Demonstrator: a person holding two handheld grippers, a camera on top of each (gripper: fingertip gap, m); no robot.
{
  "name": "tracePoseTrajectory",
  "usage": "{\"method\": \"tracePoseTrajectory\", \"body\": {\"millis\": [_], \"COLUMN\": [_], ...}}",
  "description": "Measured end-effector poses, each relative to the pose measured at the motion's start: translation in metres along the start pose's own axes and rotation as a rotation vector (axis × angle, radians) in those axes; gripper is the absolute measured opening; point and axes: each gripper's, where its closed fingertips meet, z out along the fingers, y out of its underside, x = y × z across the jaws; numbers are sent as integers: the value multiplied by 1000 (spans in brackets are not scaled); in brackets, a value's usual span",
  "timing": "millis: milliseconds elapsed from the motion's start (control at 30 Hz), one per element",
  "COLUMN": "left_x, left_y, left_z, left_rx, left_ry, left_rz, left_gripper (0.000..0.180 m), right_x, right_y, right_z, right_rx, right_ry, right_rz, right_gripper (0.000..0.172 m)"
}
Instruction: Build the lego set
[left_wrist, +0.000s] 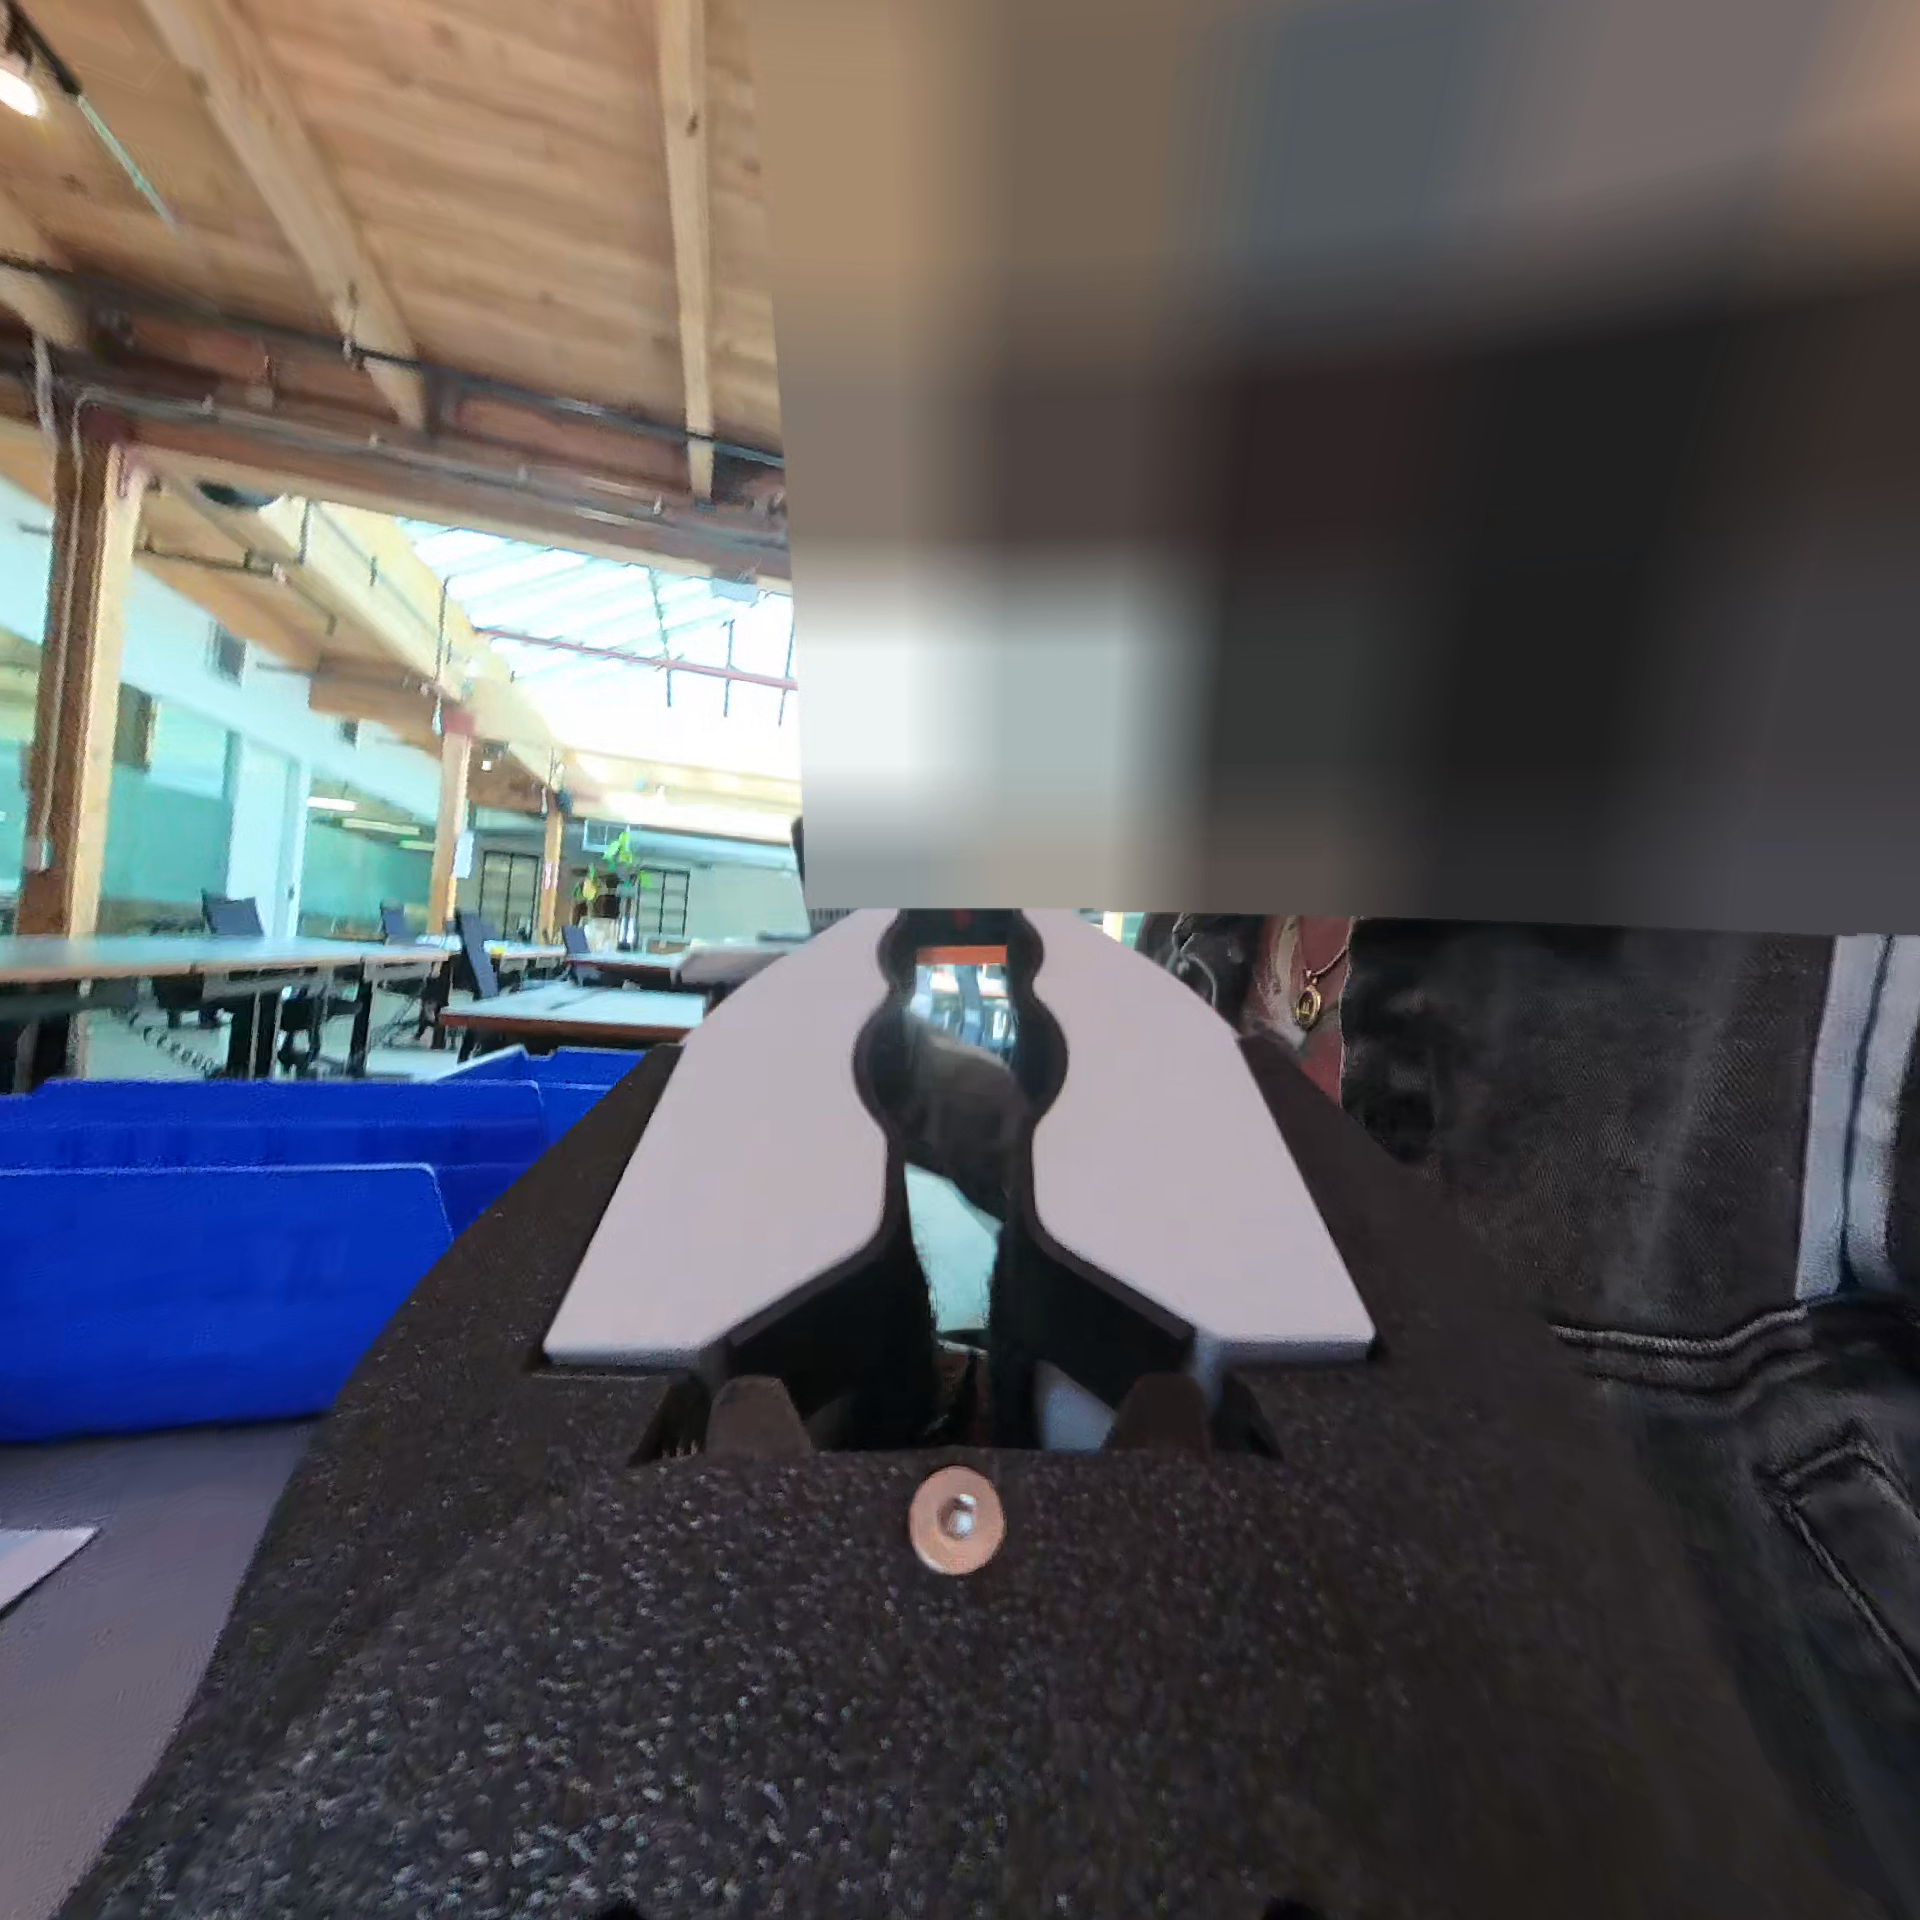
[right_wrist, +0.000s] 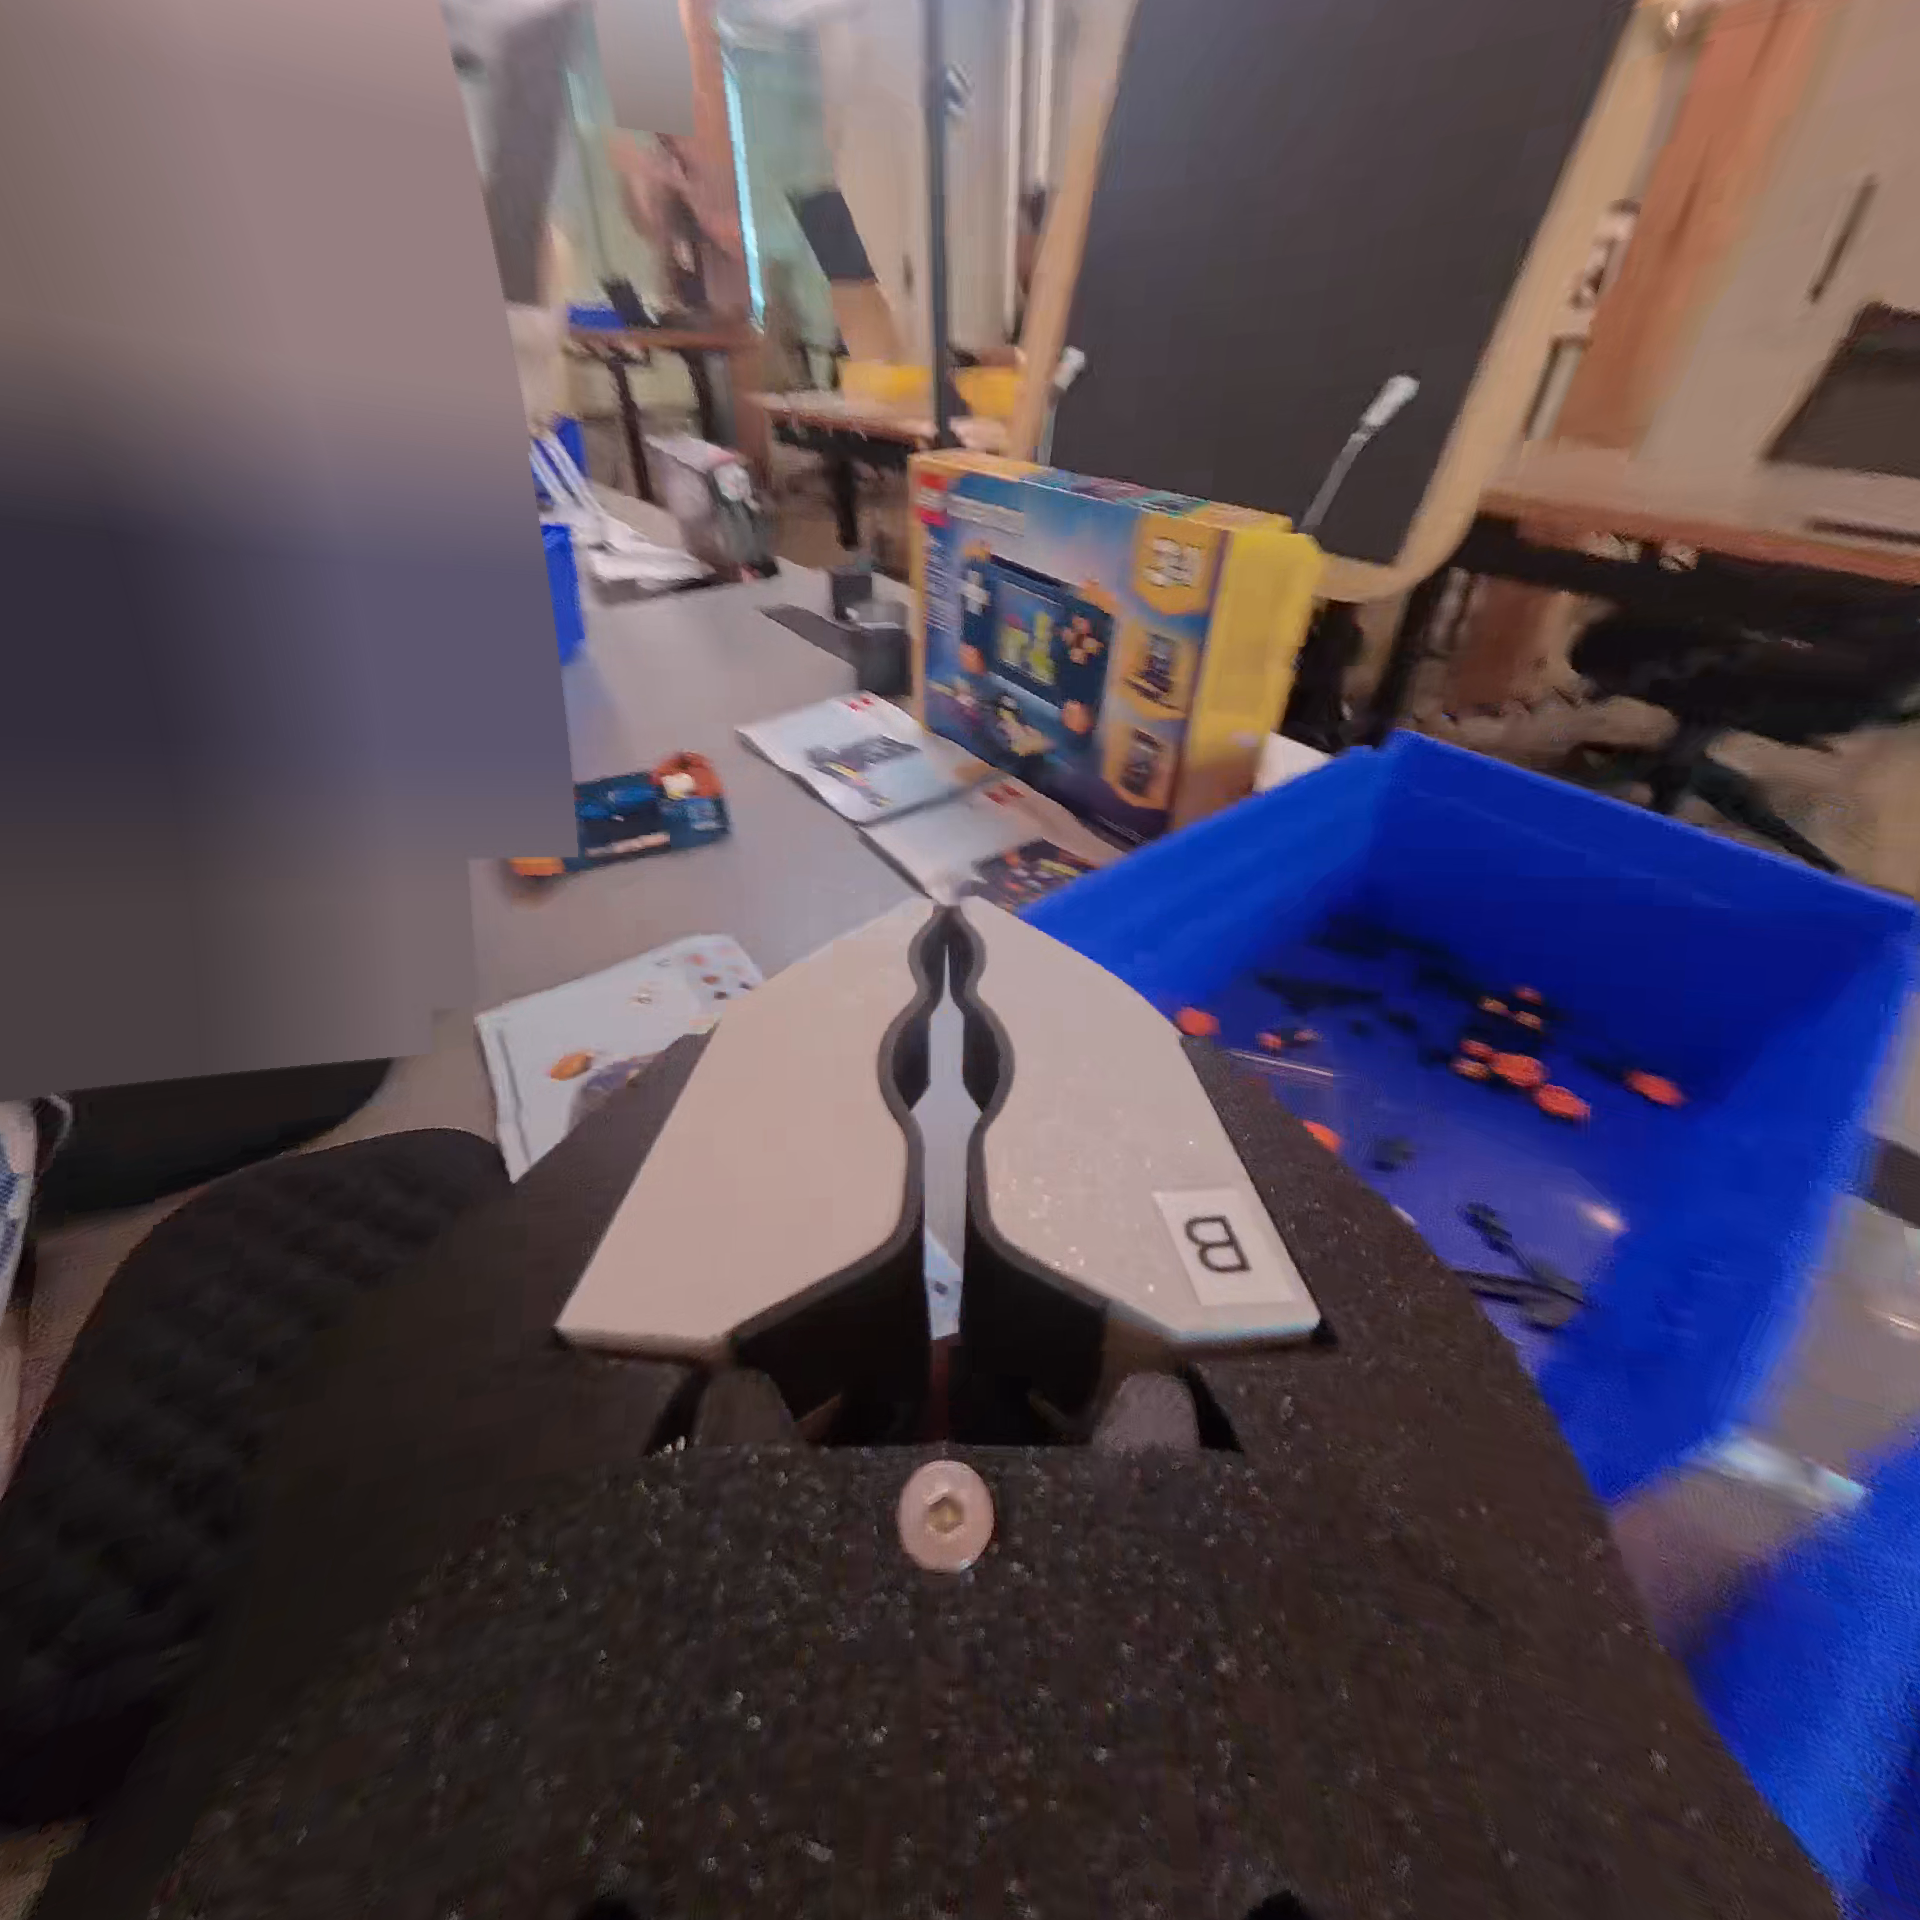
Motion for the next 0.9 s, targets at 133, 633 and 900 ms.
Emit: {"method": "tracePoseTrajectory", "body": {"millis": [133, 633, 900], "left_x": [-8, -30, -30], "left_y": [9, 76, 76], "left_z": [30, 44, 38], "left_rx": [-14, -92, -70], "left_ry": [-12, 84, 108], "left_rz": [-30, -159, -195], "left_gripper": [15, 15, 15], "right_x": [41, 115, 81], "right_y": [-41, 99, 136], "right_z": [-17, 59, 73], "right_rx": [-209, -978, -1028], "right_ry": [-26, -634, -1041], "right_rz": [-98, -452, -647], "right_gripper": [0, 39, 9]}}
